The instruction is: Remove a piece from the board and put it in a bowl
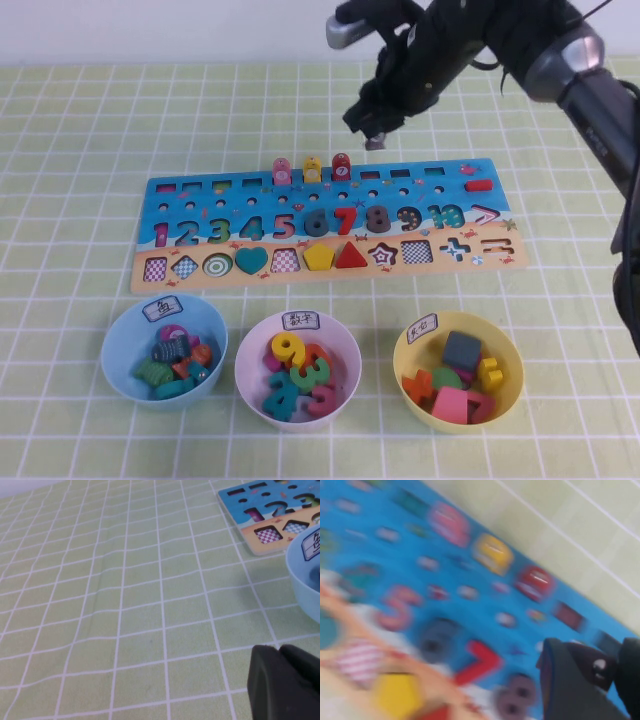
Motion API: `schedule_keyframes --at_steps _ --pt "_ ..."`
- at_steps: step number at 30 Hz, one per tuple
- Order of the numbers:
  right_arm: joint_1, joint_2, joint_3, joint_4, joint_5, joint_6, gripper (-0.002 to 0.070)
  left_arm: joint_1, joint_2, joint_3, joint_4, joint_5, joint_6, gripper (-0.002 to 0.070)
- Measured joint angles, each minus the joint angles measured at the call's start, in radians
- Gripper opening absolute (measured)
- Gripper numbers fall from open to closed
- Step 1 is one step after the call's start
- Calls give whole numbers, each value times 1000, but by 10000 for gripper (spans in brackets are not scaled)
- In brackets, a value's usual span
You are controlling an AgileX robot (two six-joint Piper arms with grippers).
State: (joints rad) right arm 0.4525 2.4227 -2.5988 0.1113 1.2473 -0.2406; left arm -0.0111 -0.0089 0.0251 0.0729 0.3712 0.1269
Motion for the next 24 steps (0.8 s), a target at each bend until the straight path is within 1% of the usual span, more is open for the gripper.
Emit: schedule_keyframes --at_steps 5,9,14,19,24 --pt "0 -64 0 161 6 -58 195 0 0 0 0 0 0 -4" --pt "17 -142 66 176 6 -82 195 0 0 0 0 0 0 -4" --pt "75 -271 311 168 4 -163 193 0 0 0 0 0 0 -4" --pt "177 -405 599 146 4 -243 193 0 0 0 0 0 0 -4" --pt "238 -474 738 150 4 -251 193 0 0 0 0 0 0 -4"
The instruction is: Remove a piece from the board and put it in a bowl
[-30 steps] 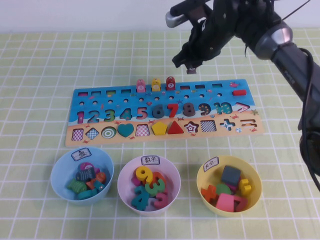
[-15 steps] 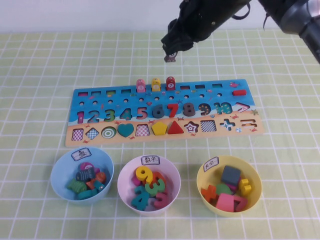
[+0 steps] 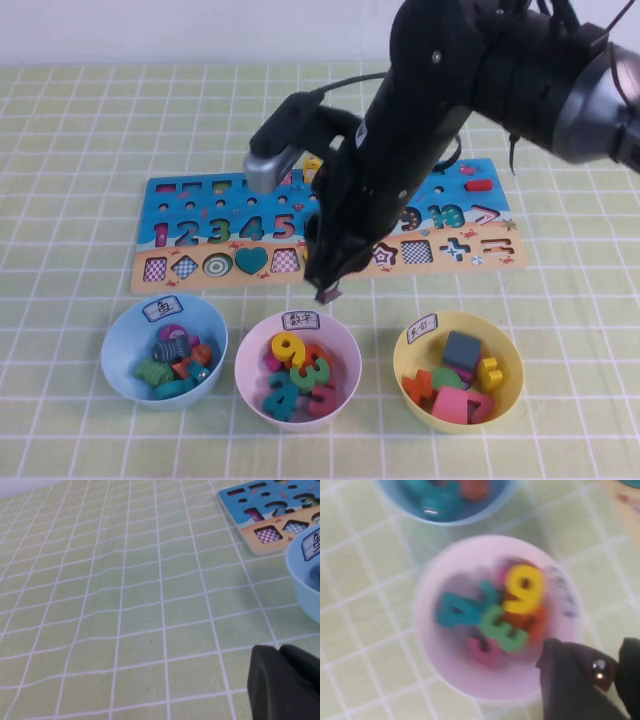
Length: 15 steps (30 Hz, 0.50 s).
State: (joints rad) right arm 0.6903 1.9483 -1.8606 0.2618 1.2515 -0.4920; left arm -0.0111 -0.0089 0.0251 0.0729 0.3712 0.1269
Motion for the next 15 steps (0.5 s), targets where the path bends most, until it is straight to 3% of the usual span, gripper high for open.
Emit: schedule_keyframes --at_steps 10,15 --pt "189 69 21 131 -185 -194 193 0 0 0 0 0 0 -4" --pt "200 115 22 169 -334 -219 193 0 0 0 0 0 0 -4"
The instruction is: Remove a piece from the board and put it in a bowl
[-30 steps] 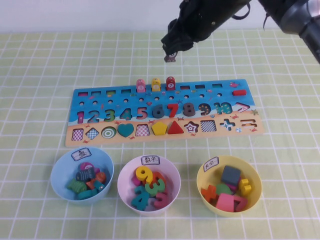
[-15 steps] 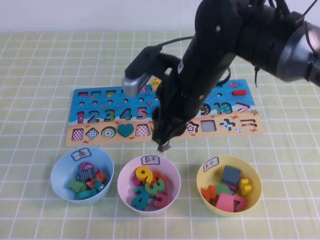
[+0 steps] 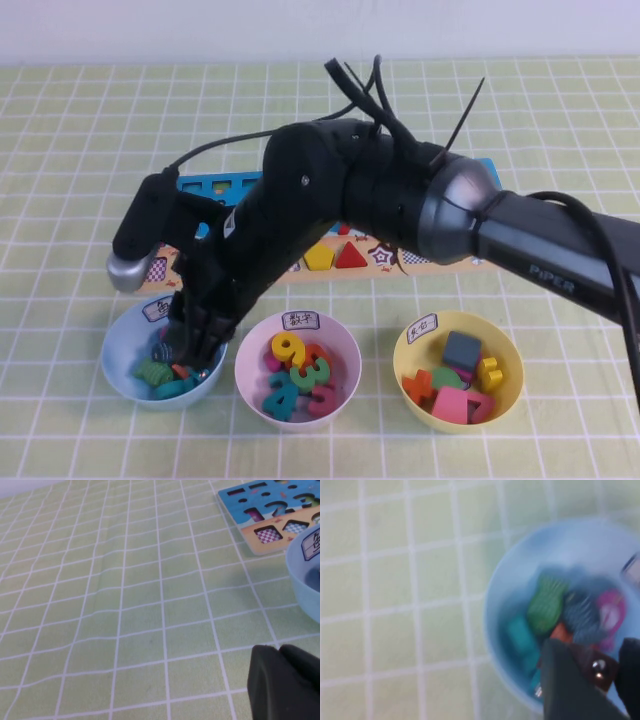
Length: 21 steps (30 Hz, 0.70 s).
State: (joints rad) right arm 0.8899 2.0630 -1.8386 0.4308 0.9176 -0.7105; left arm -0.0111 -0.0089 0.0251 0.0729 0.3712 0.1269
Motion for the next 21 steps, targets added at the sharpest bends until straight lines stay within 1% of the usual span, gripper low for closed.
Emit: schedule_keyframes --at_steps 2,7,11,12,13,15,16,18,19,20,21 --pt "-2 12 0 29 -56 -44 193 0 0 0 0 0 0 -4" --pt "-2 35 0 122 -125 -154 193 0 0 0 0 0 0 -4" --pt "-2 59 0 163 -147 -210 193 0 0 0 0 0 0 -4" --pt "-2 63 0 165 -149 -215 207 0 0 0 0 0 0 -4" --pt "-2 68 0 171 -149 -217 232 0 0 0 0 0 0 -4" --pt "-2 75 0 185 -154 -220 337 0 0 0 0 0 0 -5" --pt "-2 77 0 188 -160 -220 426 0 0 0 0 0 0 -4" --pt "-2 78 0 200 -175 -222 549 0 0 0 0 0 0 -4" --pt "-2 78 0 208 -184 -222 599 0 0 0 0 0 0 -4" --pt "-2 78 0 210 -194 -224 632 0 0 0 0 0 0 -4" --pt "-2 78 0 214 -204 -224 650 0 0 0 0 0 0 -4"
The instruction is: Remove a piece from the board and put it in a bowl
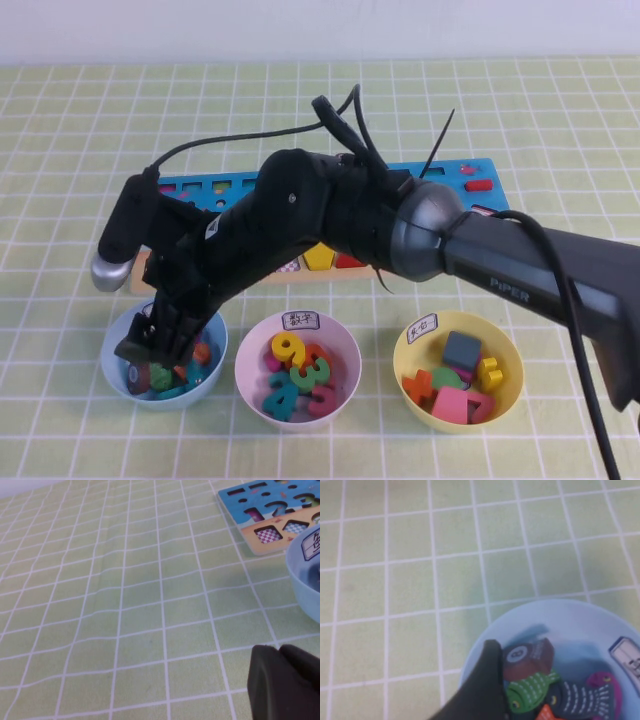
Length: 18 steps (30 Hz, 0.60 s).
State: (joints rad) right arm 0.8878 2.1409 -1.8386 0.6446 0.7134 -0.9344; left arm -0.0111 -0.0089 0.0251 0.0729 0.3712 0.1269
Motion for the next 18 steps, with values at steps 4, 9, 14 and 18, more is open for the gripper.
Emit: schedule_keyframes --at_steps 4,9,14,18 --pt "0 -17 0 0 -27 10 580 0 0 0 0 0 0 -4" --pt "-20 -109 0 2 -4 44 183 0 0 0 0 0 0 -4" --pt "-97 -225 2 8 112 164 13 0 0 0 0 0 0 -4" --pt "-177 -317 72 8 163 268 -10 0 0 0 0 0 0 -4"
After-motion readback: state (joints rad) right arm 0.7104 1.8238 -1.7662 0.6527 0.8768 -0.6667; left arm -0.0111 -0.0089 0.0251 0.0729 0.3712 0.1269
